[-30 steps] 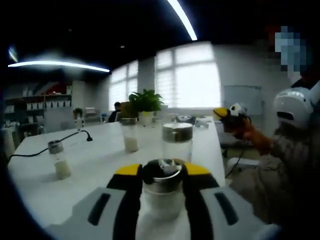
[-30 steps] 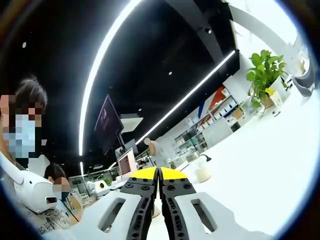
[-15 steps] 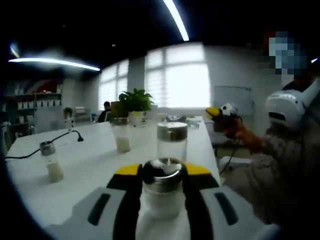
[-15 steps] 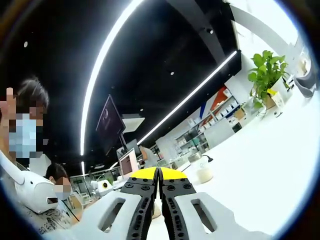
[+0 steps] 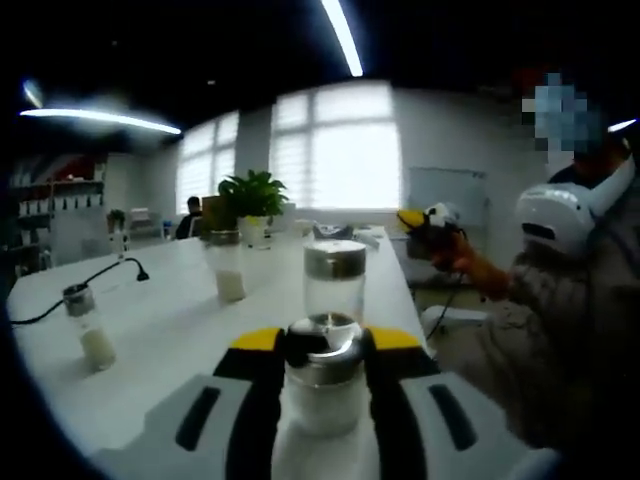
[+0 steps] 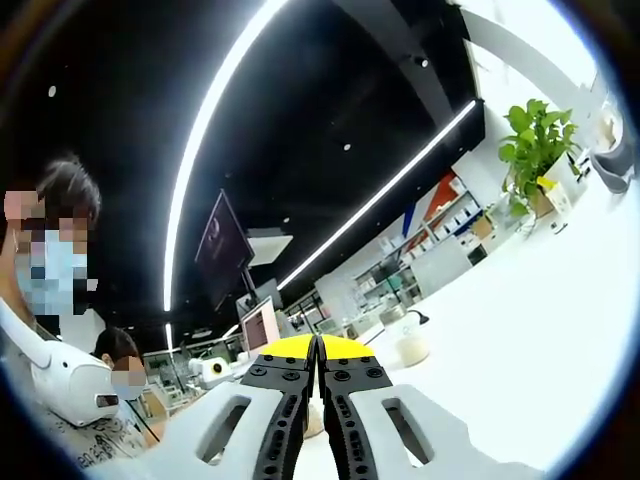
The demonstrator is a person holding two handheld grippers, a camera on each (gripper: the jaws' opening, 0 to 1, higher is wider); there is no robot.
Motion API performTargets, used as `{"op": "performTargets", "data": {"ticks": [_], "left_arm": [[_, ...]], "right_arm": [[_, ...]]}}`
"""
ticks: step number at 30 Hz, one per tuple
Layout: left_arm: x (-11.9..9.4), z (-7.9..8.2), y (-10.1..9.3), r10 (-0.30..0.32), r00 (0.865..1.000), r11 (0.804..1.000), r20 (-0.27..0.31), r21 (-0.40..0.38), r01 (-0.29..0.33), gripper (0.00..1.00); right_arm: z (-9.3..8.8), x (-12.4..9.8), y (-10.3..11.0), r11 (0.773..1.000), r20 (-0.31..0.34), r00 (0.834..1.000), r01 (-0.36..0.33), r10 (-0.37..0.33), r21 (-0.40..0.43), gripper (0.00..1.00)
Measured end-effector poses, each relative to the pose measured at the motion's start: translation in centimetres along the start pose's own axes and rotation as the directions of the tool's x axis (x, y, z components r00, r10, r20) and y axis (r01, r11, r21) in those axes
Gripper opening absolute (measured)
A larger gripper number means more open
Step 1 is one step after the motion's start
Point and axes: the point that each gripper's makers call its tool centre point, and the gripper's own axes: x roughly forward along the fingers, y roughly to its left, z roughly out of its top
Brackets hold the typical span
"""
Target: Rotate the seasoning bottle until the label or dispensing opening points toward the visible target arrow and the bottle remains upright within the marked orientation range
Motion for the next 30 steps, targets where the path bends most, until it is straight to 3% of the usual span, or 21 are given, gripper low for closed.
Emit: {"op": "performTargets", "data": {"ticks": [9,13,17,20,23,26,30], "left_arm": [[0.2,-0.2,-0.1,-0.007,1.000,0.998,0.001,-0.061,0.008,0.33],[0.4,-0.9,0.1,0.021,1.000,0.999,-0.015,-0.037,-0.021,0.37],[-0.2,-0.1,0.5,0.065,0.997,0.996,0.051,-0.056,-0.062,0.40],[-0.9,1.1,1.0,0.122,0.986,0.990,0.117,-0.084,-0.113,0.43],[-1.3,1.9,0.8,0.175,0.973,0.983,0.148,-0.087,-0.164,0.44],[-1.5,2.1,0.6,0.237,0.961,0.971,0.145,-0.077,-0.228,0.45],[-1.9,1.3,1.6,0.366,0.924,0.929,0.109,-0.093,-0.357,0.44]], "right_arm": [[0.1,0.0,0.1,1.000,0.001,1.000,-0.002,0.002,-0.001,0.00],[0.3,-0.2,-0.1,1.000,0.007,1.000,0.002,-0.002,0.002,0.00],[0.5,-0.3,-0.1,1.000,0.013,1.000,0.004,-0.004,0.001,0.00],[0.4,-0.2,-0.2,1.000,0.011,1.000,0.005,-0.005,0.002,0.00],[0.3,-0.2,-0.2,1.000,0.008,1.000,0.006,-0.006,0.004,0.00],[0.2,-0.2,-0.2,1.000,0.006,1.000,0.006,-0.006,0.001,0.00],[0.2,-0.2,-0.2,1.000,0.005,1.000,0.008,-0.008,-0.002,0.00]]}}
